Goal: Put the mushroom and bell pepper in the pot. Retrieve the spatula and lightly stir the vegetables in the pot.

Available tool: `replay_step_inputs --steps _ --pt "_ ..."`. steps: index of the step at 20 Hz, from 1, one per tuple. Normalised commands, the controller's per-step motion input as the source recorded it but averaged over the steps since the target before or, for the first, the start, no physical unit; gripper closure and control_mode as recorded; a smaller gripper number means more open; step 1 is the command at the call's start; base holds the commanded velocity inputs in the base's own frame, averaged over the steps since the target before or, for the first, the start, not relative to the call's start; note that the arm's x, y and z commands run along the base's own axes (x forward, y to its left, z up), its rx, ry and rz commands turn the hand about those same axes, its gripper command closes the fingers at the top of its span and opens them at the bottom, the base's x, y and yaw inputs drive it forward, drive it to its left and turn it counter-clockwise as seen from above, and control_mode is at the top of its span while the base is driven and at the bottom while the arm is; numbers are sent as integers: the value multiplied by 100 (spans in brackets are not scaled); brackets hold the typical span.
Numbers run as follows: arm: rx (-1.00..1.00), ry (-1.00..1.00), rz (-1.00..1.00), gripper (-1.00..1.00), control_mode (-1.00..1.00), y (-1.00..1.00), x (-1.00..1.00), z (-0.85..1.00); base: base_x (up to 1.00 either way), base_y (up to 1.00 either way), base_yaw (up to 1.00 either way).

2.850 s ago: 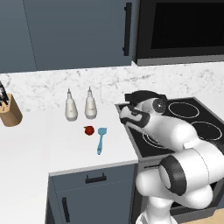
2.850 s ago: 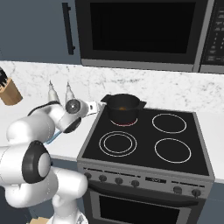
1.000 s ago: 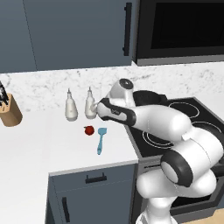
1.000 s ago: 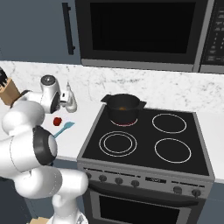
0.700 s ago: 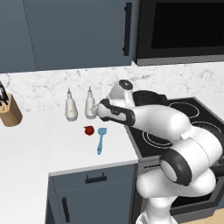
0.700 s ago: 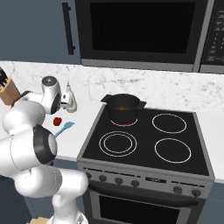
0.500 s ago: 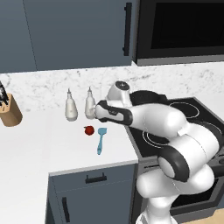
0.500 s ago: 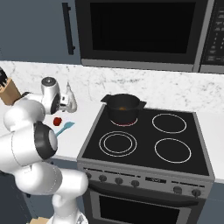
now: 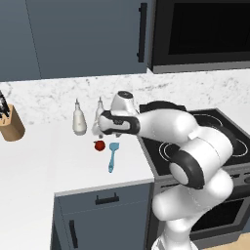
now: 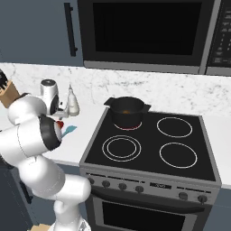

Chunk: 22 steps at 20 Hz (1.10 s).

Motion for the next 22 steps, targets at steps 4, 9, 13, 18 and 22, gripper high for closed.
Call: replay_step_inputs --steps 4,9,13,18,22 --pt "0 4 -3 -100 -100 13 7 -32 0 0 0" --pt "0 2 -3 -100 -100 7 14 -37 0 0 0" --pt "0 3 -4 -100 -100 0 17 -28 0 0 0" --pt "0 3 -4 -100 -100 3 17 -27 0 0 0" --pt "0 2 -3 -100 -100 10 17 -28 0 0 0"
